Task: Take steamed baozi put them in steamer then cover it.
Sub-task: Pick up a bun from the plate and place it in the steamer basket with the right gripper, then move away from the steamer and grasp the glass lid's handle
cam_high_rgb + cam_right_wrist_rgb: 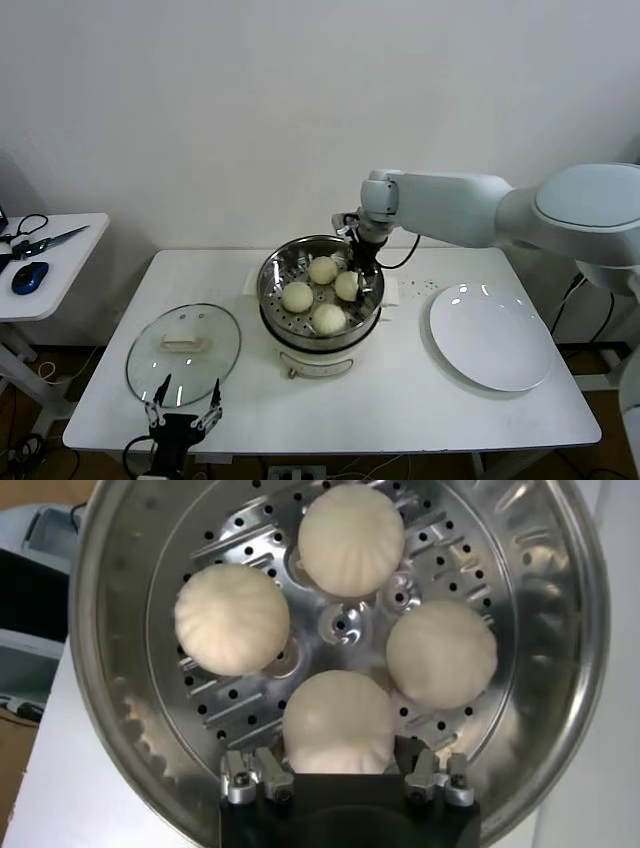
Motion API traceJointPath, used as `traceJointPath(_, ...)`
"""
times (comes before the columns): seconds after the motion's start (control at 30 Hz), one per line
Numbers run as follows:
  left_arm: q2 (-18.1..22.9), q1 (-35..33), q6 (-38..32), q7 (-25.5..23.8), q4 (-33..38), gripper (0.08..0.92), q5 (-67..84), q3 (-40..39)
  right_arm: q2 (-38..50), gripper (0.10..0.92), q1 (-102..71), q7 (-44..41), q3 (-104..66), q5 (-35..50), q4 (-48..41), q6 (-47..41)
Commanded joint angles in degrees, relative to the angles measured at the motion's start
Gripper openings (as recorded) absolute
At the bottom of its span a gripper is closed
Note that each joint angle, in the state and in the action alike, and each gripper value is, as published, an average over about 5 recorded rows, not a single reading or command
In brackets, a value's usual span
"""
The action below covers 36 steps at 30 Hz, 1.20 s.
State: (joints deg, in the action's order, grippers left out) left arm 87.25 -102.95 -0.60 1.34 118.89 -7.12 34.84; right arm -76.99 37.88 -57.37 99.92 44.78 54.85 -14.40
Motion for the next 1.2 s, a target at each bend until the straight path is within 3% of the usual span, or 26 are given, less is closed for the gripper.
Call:
traceJointPath(0.03,-0.1,0.1,0.0,0.0,-0.1,0.823,0.1,0.0,-0.4,0.753,-1.2,0.3,0.0,-1.4,-0.2,-0.3)
traceJointPath(0.2,-0.1,0.1,0.0,0.0,0.1,0.823,0.0,0.0,0.9,0.818,-0.1,0.2,-1.3,-1.5,0.9,-0.4)
traceJointPath(0.63,-0.4,0.2,0.4,0.0,1.0,0.823,-0.2,0.3,11.9,0.823,4.1,0.7,-9.1,1.7,7.1,3.2)
traceJointPath(0.93,-0.3,0.6,0.6,-0.1,1.1,0.823,-1.3,1.9,28.8,0.823,-3.1,30.7,-18.7,7.5,17.4,18.6)
traceJointPath(1.2,0.9,2.2,1.5,-0.7,2.1,0.823,-3.8,2.3,39.9,0.823,-20.5,41.7,-38.7,7.9,24.7,21.5)
